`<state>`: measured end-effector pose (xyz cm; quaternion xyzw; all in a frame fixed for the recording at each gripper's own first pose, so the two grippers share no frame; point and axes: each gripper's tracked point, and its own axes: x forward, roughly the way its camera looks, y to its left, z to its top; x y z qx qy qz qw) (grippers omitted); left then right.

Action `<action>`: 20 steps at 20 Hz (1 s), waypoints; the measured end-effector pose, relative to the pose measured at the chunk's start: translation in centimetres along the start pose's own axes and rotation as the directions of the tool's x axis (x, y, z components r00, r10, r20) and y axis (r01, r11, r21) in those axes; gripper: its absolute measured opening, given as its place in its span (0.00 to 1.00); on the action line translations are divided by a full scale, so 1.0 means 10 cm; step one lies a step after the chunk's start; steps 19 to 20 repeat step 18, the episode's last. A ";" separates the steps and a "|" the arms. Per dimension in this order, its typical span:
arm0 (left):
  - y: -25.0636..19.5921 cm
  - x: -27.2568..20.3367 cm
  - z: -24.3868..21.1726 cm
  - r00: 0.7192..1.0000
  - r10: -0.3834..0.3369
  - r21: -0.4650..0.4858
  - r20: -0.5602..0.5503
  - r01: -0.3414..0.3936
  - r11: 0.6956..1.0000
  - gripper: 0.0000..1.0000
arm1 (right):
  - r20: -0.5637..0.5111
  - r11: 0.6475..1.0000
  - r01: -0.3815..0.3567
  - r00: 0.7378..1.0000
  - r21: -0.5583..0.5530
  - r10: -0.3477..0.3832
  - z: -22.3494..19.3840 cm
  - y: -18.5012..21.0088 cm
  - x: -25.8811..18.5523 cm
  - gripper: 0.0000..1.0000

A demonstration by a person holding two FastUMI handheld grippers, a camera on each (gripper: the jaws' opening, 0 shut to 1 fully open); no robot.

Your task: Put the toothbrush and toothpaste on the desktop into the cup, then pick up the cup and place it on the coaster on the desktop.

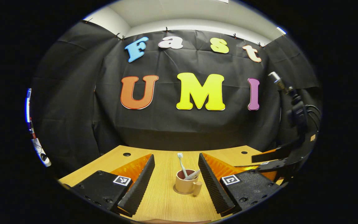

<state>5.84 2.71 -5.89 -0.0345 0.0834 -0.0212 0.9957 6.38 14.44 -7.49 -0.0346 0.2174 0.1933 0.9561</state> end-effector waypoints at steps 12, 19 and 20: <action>0.04 -0.10 0.08 0.998 0.063 0.045 0.012 -0.063 0.997 0.90 | 0.357 0.950 0.300 0.881 0.083 -0.310 0.28 -0.90 -0.83 0.95; 0.03 -0.14 0.14 0.997 0.068 0.050 0.037 -0.070 0.996 0.90 | 0.324 0.953 0.289 0.896 0.094 -0.304 0.19 -0.83 -0.98 0.94; 0.03 -0.14 0.14 0.997 0.068 0.050 0.037 -0.070 0.996 0.90 | 0.324 0.953 0.289 0.896 0.094 -0.304 0.19 -0.83 -0.98 0.94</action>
